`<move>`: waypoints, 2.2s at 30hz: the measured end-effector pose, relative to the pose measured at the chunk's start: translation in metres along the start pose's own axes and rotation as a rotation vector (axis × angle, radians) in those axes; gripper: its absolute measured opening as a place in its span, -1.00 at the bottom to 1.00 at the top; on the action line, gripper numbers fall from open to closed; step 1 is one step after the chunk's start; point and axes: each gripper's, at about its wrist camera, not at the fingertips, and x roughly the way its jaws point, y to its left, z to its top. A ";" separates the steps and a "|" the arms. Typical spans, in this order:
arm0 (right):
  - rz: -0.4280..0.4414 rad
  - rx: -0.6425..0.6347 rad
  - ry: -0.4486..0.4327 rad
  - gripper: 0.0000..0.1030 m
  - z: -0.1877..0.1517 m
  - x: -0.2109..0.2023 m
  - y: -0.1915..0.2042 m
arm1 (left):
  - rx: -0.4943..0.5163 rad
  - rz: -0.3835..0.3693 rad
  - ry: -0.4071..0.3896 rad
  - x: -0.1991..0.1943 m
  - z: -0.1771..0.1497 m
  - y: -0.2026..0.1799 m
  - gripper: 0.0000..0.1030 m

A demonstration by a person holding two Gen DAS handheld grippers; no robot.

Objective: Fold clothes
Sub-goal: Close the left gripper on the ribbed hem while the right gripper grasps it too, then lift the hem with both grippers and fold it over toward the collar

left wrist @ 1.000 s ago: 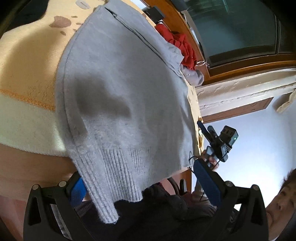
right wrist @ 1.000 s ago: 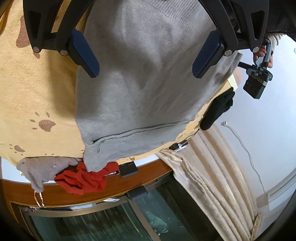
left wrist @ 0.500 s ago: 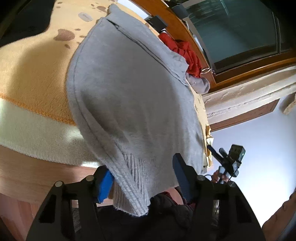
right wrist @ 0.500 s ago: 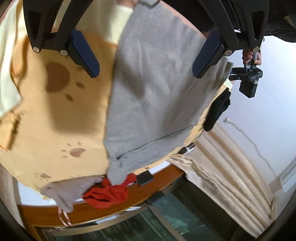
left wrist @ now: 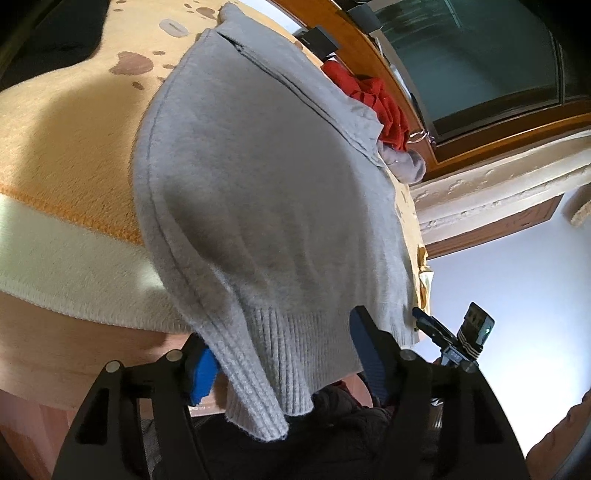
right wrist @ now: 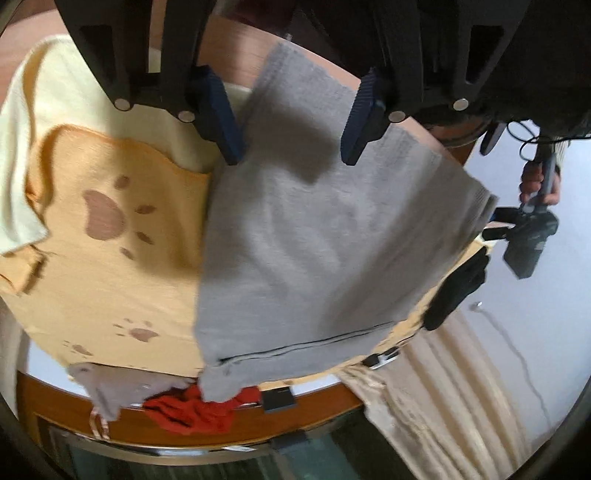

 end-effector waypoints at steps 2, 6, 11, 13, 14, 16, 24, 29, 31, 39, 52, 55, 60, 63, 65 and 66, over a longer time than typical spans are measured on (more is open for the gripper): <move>-0.037 0.019 0.000 0.11 -0.003 -0.001 -0.006 | 0.007 0.000 0.001 0.000 -0.001 -0.001 0.39; -0.028 0.044 0.004 0.10 -0.005 -0.003 -0.011 | 0.006 -0.011 0.002 -0.001 -0.002 0.000 0.41; 0.052 0.053 0.017 -0.06 -0.003 0.003 -0.005 | 0.010 -0.008 0.004 0.000 -0.002 -0.002 0.45; 0.083 0.068 0.016 -0.07 -0.003 0.005 -0.005 | 0.010 -0.011 0.008 0.000 -0.002 -0.002 0.48; 0.087 0.075 0.012 -0.09 -0.004 0.003 -0.007 | 0.009 -0.014 0.009 0.000 -0.002 -0.002 0.49; 0.094 0.090 0.002 -0.22 -0.005 0.001 -0.009 | 0.002 -0.020 0.011 -0.001 -0.001 0.000 0.50; 0.072 0.087 -0.023 -0.24 -0.006 -0.002 -0.011 | 0.021 -0.001 0.018 0.003 0.000 -0.005 0.52; 0.015 0.034 -0.026 -0.24 -0.001 -0.001 -0.004 | 0.015 -0.014 0.012 0.001 -0.001 -0.002 0.53; -0.002 0.017 -0.026 -0.24 0.000 0.000 -0.002 | 0.012 -0.018 0.011 0.001 -0.002 -0.001 0.53; 0.026 0.018 0.009 -0.24 -0.005 0.003 0.000 | 0.017 -0.016 0.012 0.000 -0.002 -0.001 0.53; 0.009 0.022 -0.049 -0.76 0.001 -0.012 0.003 | 0.050 0.067 -0.016 -0.001 -0.003 -0.007 -0.68; 0.079 0.071 -0.063 -0.78 0.004 -0.013 -0.001 | 0.052 0.066 -0.015 -0.001 -0.003 -0.008 -0.68; 0.120 0.099 -0.059 -0.78 0.007 -0.014 -0.002 | 0.041 0.095 0.009 0.001 -0.004 -0.004 -0.68; 0.119 0.099 -0.024 -0.78 0.004 -0.004 -0.002 | 0.051 0.142 0.018 0.005 -0.007 -0.002 -0.62; 0.104 0.095 -0.004 -0.78 0.001 0.002 -0.001 | 0.058 0.154 0.024 0.006 -0.007 -0.003 -0.51; 0.084 0.081 0.005 -0.78 0.000 0.006 0.001 | 0.065 0.159 0.026 0.005 -0.007 -0.005 -0.48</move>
